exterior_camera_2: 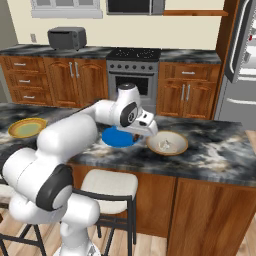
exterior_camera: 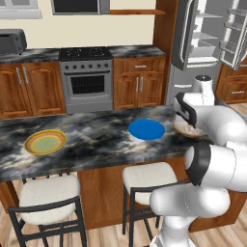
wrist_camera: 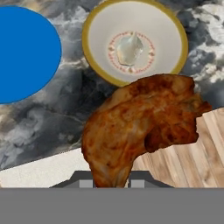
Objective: Pick the chicken drumstick and garlic from their plates and place them in the bowl. Then put the bowl in the fridge.
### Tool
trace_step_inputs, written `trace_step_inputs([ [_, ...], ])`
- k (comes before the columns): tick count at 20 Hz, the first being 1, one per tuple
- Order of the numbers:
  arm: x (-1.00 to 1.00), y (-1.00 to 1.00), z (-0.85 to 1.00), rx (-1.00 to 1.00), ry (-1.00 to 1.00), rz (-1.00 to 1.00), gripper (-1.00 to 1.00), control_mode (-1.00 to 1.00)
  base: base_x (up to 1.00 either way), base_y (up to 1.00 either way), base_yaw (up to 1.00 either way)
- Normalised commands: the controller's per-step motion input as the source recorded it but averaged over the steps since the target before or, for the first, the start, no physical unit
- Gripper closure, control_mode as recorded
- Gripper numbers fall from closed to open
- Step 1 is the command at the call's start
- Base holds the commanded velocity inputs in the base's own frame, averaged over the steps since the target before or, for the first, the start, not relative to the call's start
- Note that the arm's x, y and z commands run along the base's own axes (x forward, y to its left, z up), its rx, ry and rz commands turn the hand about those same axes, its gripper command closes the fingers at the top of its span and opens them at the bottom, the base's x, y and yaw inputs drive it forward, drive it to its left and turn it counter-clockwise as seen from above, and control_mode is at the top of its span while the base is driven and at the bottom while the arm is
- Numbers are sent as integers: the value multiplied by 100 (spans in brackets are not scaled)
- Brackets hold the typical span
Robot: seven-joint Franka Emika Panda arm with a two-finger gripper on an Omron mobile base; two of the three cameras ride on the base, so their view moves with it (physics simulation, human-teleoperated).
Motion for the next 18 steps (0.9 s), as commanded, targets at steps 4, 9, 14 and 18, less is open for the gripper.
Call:
trace_step_inputs([
  [4,20,-15,-19,0,6,0,100,-100,0,0,0],
  [9,15,-14,-27,0,8,0,100,-100,0,0,0],
  [14,9,-26,-30,0,7,0,100,-100,0,0,0],
  [18,13,-17,-25,0,1,0,100,-100,0,0,0],
])
